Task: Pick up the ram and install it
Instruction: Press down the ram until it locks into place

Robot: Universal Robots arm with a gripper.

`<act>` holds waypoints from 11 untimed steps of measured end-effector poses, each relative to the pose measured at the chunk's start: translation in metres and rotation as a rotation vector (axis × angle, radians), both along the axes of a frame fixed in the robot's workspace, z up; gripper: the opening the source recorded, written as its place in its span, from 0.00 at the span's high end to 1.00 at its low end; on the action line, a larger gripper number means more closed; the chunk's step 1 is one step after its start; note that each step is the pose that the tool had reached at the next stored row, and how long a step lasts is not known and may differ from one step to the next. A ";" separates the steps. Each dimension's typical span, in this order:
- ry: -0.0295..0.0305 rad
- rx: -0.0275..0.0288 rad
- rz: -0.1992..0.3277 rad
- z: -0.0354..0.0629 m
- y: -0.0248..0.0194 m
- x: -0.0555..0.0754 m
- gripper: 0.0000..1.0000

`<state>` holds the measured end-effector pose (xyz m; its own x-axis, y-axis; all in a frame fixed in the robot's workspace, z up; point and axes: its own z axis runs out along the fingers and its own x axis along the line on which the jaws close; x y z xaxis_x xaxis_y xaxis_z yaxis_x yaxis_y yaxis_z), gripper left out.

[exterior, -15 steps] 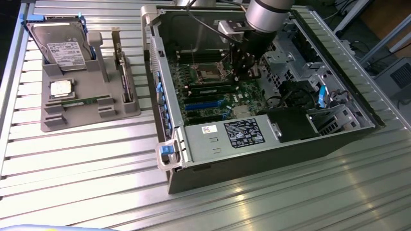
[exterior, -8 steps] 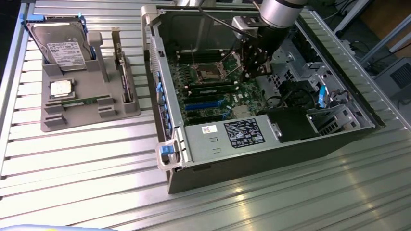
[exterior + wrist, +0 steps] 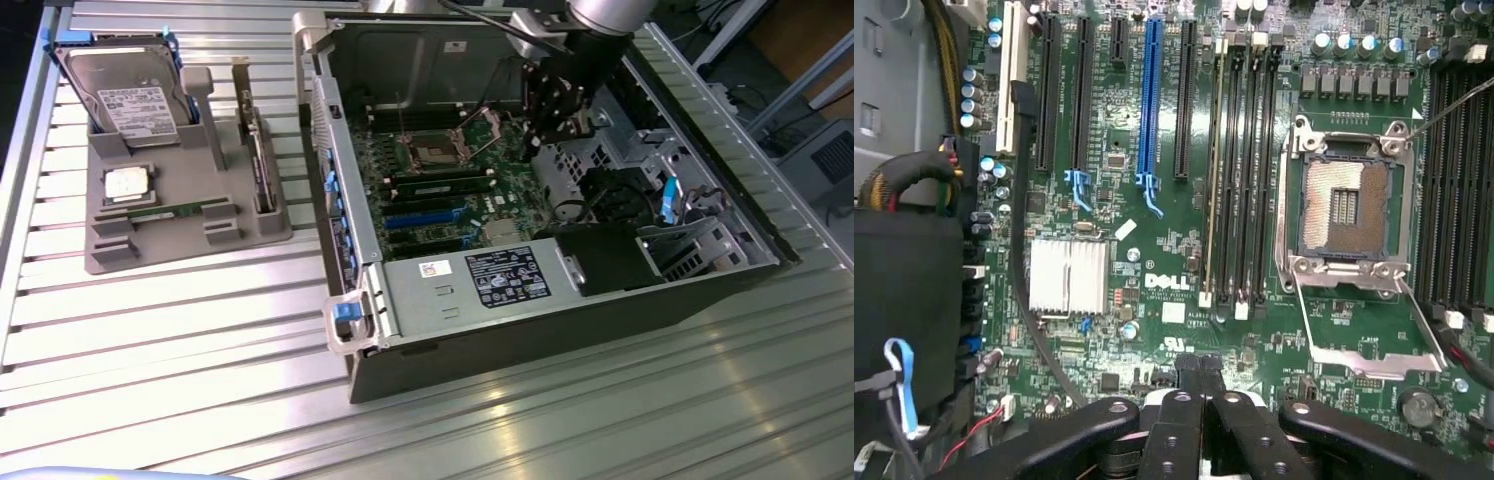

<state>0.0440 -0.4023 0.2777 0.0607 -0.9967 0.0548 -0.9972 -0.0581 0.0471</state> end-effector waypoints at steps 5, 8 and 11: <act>0.0000 0.0000 0.000 0.0140 0.0001 0.005 0.90; 0.0000 0.0001 0.000 0.0152 0.0001 0.005 0.90; 0.0000 0.0000 -0.003 0.0152 0.0001 0.005 0.90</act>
